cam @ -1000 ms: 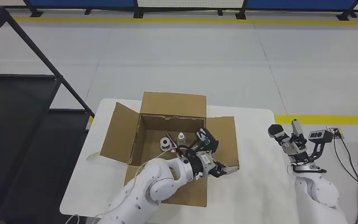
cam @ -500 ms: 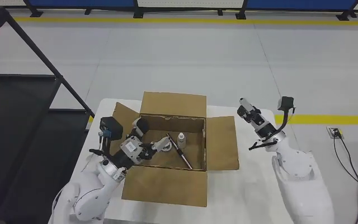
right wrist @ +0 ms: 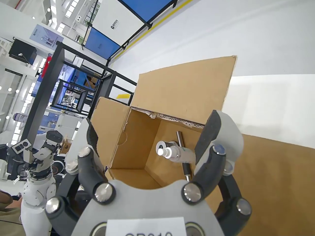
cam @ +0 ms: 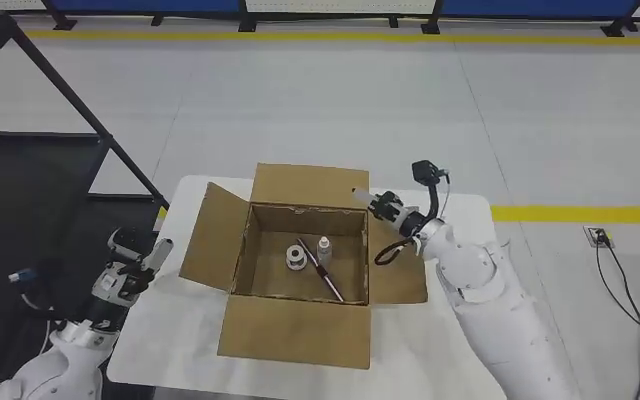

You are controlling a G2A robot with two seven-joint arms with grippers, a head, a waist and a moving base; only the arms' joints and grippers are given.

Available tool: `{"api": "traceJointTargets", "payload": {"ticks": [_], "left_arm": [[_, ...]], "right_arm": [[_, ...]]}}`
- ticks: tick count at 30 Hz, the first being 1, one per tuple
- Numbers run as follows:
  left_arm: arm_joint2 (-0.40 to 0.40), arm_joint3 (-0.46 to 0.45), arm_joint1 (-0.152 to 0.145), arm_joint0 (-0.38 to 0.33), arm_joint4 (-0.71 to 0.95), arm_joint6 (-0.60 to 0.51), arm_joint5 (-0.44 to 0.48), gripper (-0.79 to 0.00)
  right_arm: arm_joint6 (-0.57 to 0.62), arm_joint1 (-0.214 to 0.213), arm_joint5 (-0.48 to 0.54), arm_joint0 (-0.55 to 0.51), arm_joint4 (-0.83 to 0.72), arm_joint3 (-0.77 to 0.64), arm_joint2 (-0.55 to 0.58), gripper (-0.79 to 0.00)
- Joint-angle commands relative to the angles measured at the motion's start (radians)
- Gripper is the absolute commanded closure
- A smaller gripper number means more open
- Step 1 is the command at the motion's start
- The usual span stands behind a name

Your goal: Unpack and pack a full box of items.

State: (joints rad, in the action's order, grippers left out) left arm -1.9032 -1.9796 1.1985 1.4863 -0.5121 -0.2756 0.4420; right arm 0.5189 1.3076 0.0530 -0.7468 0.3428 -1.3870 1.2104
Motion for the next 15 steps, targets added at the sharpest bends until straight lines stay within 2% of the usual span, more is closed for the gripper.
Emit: {"api": "traceJointTargets", "payload": {"ticks": [1, 6, 9, 11, 15], "left_arm": [[0.0, 0.0, 0.0, 0.0, 0.0, 0.0, 0.0, -0.785], [0.0, 0.0, 0.0, 0.0, 0.0, 0.0, 0.0, -0.785], [0.001, 0.002, 0.0, 0.0, 0.002, 0.002, -0.006, -0.785], [0.019, 0.016, 0.002, -0.009, 0.02, 0.001, -0.065, -0.785], [0.047, 0.03, 0.001, -0.025, 0.021, -0.019, -0.109, -0.785]], "right_arm": [[0.0, 0.0, -0.001, 0.0, 0.0, 0.0, 0.0, -0.785], [0.0, 0.0, -0.001, 0.0, 0.0, 0.0, 0.0, -0.785], [-0.024, 0.001, 0.021, -0.014, 0.056, -0.024, -0.031, -0.785], [0.064, -0.001, 0.08, 0.01, 0.187, -0.036, -0.096, -0.785], [0.129, 0.003, 0.123, 0.045, 0.434, -0.058, -0.214, -0.785]]}}
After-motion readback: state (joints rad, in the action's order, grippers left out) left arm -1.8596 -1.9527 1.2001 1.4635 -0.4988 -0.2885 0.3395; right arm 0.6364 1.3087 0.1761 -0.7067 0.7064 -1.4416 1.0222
